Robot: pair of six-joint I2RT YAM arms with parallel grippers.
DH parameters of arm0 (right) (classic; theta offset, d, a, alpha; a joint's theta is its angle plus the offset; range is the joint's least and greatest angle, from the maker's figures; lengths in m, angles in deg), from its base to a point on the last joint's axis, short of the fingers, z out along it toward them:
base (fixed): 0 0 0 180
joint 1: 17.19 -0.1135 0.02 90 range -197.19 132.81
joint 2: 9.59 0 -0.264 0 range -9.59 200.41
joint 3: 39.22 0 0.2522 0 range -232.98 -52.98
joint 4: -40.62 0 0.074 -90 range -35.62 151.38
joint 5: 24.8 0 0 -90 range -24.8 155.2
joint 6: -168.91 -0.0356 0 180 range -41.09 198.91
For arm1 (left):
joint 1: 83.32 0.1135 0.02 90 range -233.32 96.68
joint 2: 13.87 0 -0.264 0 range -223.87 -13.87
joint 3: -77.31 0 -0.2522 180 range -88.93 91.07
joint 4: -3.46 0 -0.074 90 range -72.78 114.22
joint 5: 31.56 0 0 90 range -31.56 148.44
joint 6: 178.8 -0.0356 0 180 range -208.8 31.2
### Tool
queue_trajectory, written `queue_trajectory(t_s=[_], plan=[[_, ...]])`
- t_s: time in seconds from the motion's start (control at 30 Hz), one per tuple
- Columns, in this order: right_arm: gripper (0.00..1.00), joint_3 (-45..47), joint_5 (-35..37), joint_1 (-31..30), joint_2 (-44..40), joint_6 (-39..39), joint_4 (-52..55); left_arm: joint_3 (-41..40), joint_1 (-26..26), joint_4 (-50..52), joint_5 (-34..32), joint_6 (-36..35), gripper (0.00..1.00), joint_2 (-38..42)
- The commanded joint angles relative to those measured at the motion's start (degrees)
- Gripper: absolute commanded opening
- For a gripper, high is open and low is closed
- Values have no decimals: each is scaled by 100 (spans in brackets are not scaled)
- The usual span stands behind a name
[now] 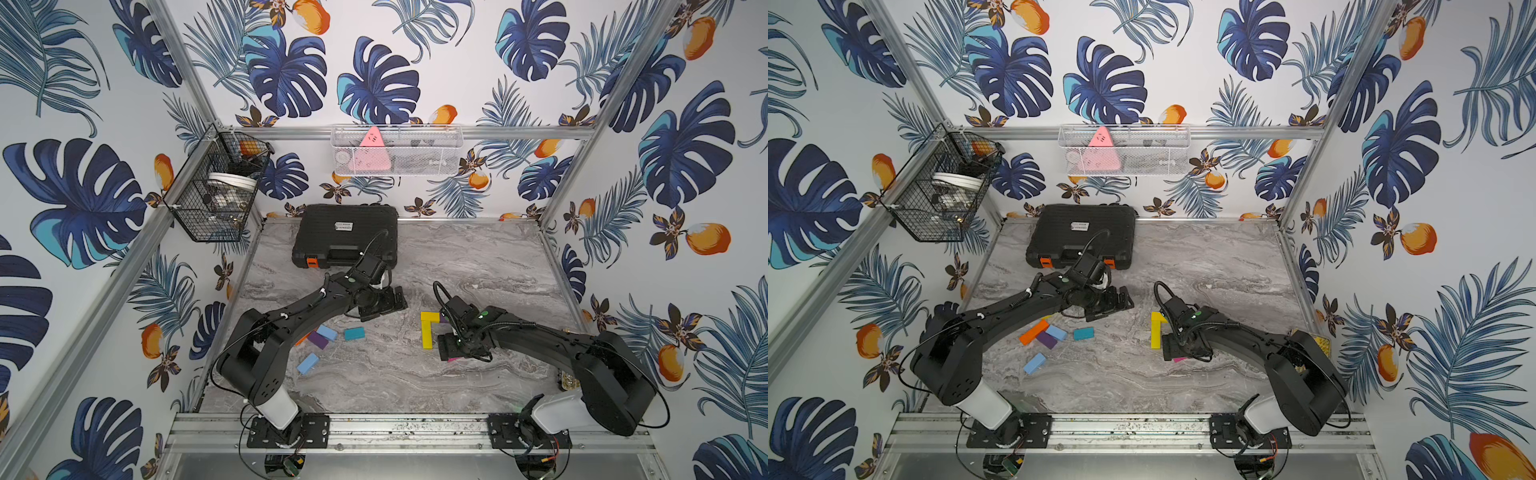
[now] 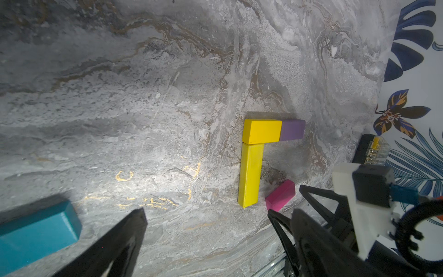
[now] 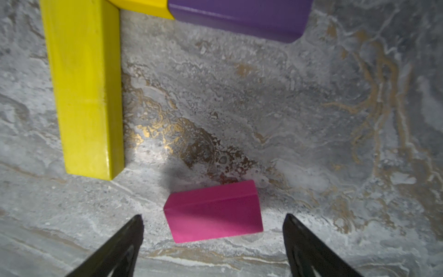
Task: Assemble the letter c with building blocks
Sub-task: Pick up the building block from the center of the board.
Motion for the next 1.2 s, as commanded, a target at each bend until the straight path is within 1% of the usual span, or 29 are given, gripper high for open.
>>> queue_trajectory(t_s=[0.0, 0.2, 0.47, 0.7, 0.8, 1.0, 1.17], plan=[[92, -13, 18, 5, 67, 146, -128, 71, -2, 73, -1, -8, 99, -9], [92, 60, -241, 10, 78, 280, -431, 94, -3, 64, 7, 8, 99, -26], [87, 79, -487, 10, 210, 245, -517, 88, -2, 51, 6, 26, 99, -18], [82, 43, -193, 2, 337, -15, -267, 61, 1, 12, 17, 46, 99, -28], [77, 67, -117, -7, 368, -96, -221, 34, -1, 3, 17, 38, 99, -18], [61, 92, -142, -118, 308, -223, -215, -24, 0, -29, 17, 37, 99, 7], [58, 78, -143, -401, 137, -572, -157, -68, -4, -43, 16, 29, 99, 42]])
